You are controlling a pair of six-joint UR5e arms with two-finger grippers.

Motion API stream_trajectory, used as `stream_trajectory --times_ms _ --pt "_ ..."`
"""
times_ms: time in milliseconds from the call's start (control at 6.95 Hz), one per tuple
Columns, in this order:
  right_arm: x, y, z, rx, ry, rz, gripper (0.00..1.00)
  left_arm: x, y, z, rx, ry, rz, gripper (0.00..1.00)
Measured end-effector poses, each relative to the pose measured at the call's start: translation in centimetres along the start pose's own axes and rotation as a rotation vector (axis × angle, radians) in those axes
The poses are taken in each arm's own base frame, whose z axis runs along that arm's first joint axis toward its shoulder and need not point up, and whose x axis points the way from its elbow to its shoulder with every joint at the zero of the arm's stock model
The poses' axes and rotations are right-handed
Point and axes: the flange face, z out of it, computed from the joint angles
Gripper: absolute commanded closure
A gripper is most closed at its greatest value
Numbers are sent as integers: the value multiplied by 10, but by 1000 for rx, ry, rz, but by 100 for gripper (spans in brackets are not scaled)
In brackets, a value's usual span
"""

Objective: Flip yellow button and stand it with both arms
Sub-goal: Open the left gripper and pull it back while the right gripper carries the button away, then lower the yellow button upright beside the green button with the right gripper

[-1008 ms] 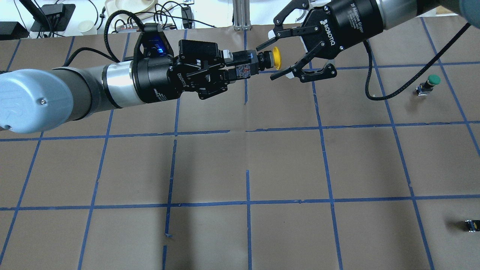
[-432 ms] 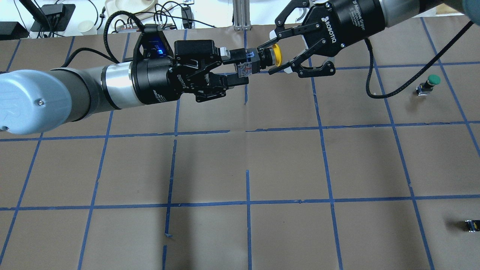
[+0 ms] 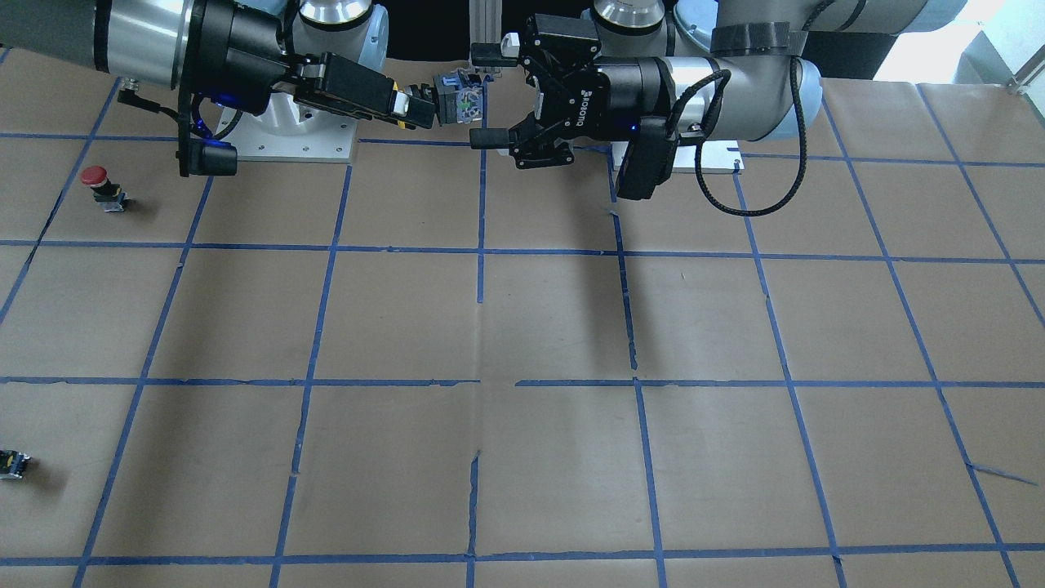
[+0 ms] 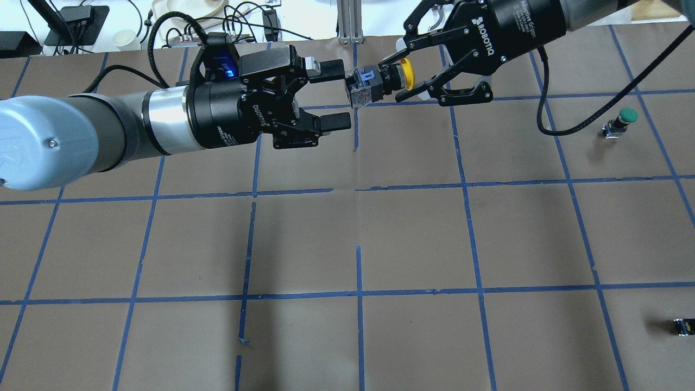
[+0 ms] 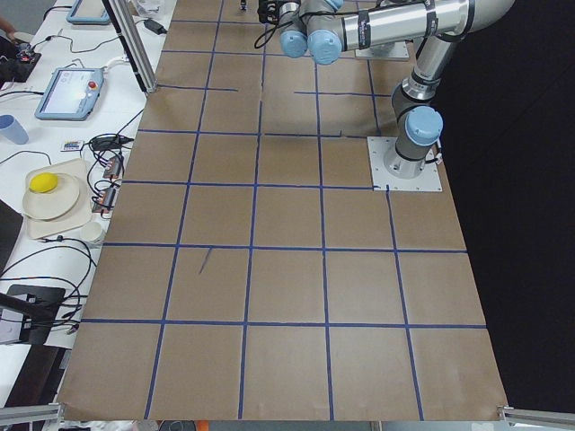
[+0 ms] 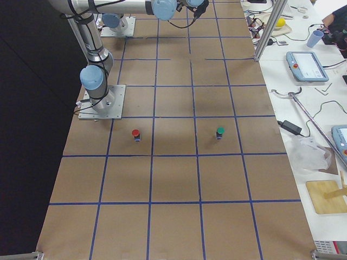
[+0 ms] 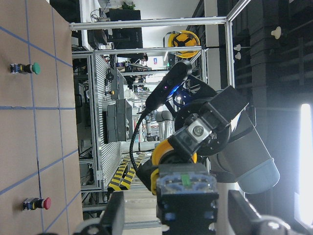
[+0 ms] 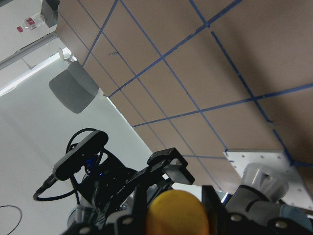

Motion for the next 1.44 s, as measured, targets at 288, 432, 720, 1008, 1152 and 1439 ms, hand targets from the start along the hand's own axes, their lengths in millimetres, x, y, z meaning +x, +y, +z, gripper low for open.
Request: stream_trajectory --times_ms 288,432,720,1008,1152,1439 --pt "6 -2 -21 132 211 -224 74 -13 -8 -45 -68 -146 -21 0" --pt "15 -5 -31 175 353 -354 74 -21 -16 -69 -102 -227 -26 0" --pt "29 -12 -40 194 557 -594 79 -46 -29 -93 -214 -423 -28 0" --pt "59 -36 -35 157 746 -827 89 -61 -43 -103 -276 -638 -5 0" --pt "78 -47 -33 139 853 -926 91 -64 -46 -99 -308 -777 21 0" --pt "121 -57 -46 91 984 -1089 91 -51 -61 -85 -262 -1062 73 0"
